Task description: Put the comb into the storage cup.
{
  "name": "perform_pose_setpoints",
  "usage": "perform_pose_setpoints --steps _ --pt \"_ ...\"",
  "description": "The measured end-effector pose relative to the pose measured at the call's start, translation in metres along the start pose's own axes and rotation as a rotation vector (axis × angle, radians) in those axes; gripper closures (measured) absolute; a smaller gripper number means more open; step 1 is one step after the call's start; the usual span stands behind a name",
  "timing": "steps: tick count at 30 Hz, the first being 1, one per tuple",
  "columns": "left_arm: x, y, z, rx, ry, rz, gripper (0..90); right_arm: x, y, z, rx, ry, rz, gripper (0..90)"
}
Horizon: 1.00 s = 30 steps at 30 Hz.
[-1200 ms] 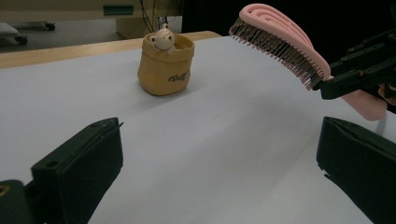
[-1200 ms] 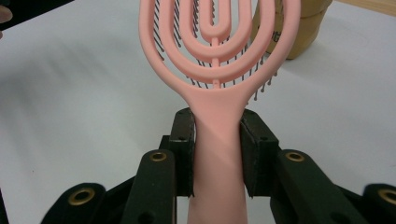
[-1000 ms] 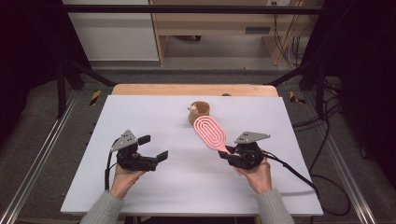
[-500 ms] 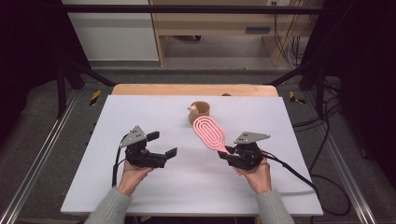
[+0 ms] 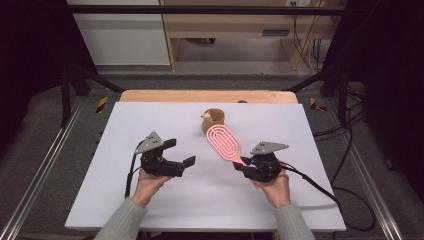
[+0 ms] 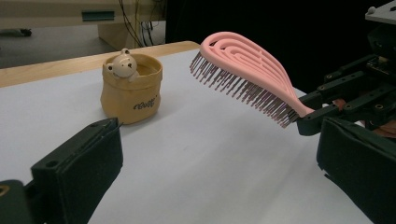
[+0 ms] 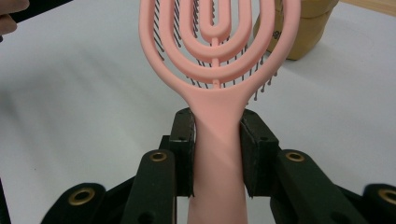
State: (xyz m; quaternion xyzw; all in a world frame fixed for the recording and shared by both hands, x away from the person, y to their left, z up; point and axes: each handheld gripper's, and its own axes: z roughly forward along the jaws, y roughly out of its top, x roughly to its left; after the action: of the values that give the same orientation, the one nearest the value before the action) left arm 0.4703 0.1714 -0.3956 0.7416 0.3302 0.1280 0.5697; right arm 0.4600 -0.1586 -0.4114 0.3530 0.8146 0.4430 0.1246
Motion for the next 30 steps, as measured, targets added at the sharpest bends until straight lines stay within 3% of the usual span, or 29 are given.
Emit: perform_pose_setpoints --steps 30 --pt "-0.012 0.011 0.029 0.016 -0.044 -0.008 0.0 0.001 0.001 -0.001 -0.013 0.010 -0.013 70.0"
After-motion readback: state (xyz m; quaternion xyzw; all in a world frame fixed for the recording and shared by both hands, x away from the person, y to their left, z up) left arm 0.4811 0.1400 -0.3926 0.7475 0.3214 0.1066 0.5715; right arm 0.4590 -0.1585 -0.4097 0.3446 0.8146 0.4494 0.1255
